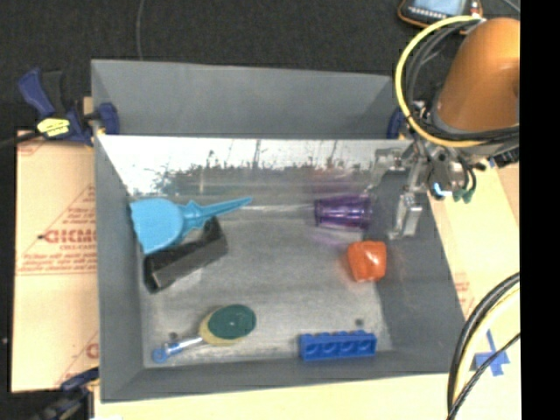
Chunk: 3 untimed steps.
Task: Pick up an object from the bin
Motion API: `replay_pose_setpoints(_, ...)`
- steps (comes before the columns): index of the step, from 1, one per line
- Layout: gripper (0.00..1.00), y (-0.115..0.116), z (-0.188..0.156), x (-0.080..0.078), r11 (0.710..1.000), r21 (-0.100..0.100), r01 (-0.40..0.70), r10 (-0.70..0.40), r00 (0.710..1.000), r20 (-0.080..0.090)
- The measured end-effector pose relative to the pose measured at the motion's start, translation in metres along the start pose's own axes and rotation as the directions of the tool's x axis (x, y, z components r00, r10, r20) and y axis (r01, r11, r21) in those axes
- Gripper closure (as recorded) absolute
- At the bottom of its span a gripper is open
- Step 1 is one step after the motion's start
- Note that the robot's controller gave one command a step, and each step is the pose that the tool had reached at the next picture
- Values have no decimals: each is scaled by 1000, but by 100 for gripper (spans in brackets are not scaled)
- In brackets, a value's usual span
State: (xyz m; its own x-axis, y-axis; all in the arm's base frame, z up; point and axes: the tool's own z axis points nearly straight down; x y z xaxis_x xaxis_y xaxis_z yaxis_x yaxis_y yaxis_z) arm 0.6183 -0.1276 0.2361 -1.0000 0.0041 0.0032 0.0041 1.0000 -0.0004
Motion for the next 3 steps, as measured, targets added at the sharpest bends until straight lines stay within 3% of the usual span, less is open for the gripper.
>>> replay_pose_setpoints(1, 0, 1, -5, -2, 1000, 2, 4, -4, 1000, 8)
replay_pose_setpoints(2, 0, -13, 134, -36, 988, -5, -154, 155, 988, 20)
replay_pose_setpoints(3, 0, -4, 72, -34, 772, -13, -635, 635, 772, 24)
